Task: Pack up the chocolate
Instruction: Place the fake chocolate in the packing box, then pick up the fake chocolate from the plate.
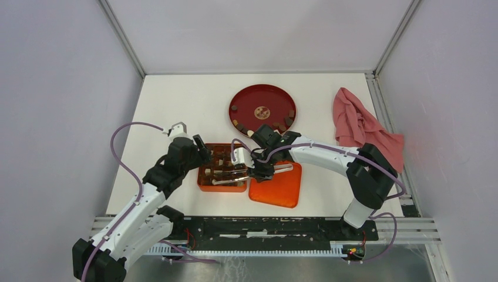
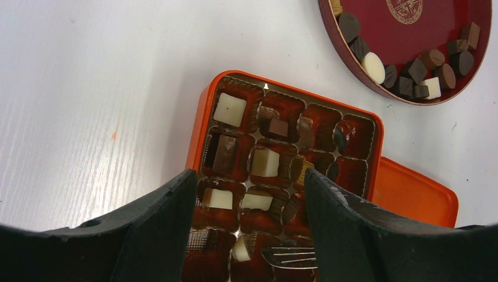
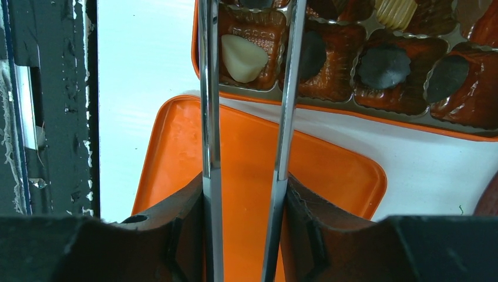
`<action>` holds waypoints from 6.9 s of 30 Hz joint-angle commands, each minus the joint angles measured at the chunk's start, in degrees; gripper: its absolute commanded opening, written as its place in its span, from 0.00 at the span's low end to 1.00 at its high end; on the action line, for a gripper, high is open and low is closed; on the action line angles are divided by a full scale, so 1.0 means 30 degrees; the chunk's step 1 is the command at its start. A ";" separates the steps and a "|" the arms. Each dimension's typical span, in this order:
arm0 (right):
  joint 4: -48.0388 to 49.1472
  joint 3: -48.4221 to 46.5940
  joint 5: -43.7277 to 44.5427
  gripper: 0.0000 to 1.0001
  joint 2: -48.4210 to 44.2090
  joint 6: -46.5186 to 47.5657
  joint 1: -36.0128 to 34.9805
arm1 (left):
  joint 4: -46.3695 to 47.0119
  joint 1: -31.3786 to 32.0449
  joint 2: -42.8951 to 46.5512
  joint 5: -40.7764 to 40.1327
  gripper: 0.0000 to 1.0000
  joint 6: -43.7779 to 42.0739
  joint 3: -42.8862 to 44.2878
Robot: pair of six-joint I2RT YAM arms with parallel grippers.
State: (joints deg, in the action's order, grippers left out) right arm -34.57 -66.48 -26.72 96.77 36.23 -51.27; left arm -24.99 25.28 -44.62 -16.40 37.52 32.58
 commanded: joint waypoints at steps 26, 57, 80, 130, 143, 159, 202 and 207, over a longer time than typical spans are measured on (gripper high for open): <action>-0.0357 0.0385 -0.3398 0.41 -0.3590 0.0749 0.3207 | 0.1832 0.0111 0.0838 0.0868 0.73 0.0305 0.0842; 0.0477 -0.1014 -0.2553 0.41 -0.4023 -0.0277 1.0045 | 0.6450 0.0100 -0.2369 0.4133 0.99 -0.3057 0.2651; -0.1485 -0.7496 -0.0044 0.41 0.1261 -0.0507 1.2155 | 1.2055 0.0235 -0.4261 0.2798 0.99 -0.6605 0.2649; -0.2246 -1.5064 0.2049 0.44 1.0796 -0.2816 0.8550 | 1.2692 0.1172 -0.2374 0.1043 0.95 -0.6669 0.0776; -0.2579 -1.6629 0.2342 0.47 1.2212 -0.2892 0.8233 | 1.2723 0.1196 -0.2382 0.1073 0.95 -0.6654 0.0761; -0.2097 -1.7790 0.2335 0.47 1.3315 -0.3367 0.7909 | 1.2638 0.1194 -0.2589 0.1073 0.95 -0.6677 0.0905; -0.0196 -0.6717 -0.3368 0.00 0.2247 -0.0414 0.9235 | 1.2835 0.1190 -0.0862 -0.0431 0.97 -0.5954 -0.0273; 0.0061 -0.2843 -0.4853 0.00 -0.1417 0.1789 0.8786 | 1.3274 0.1154 0.0429 -0.1200 0.99 -0.5586 -0.1223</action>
State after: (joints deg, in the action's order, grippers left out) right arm -36.95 -80.62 -34.46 100.84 34.72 -23.57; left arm 11.53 28.69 -45.95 -16.45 19.44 30.74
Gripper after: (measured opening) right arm 0.394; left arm 0.984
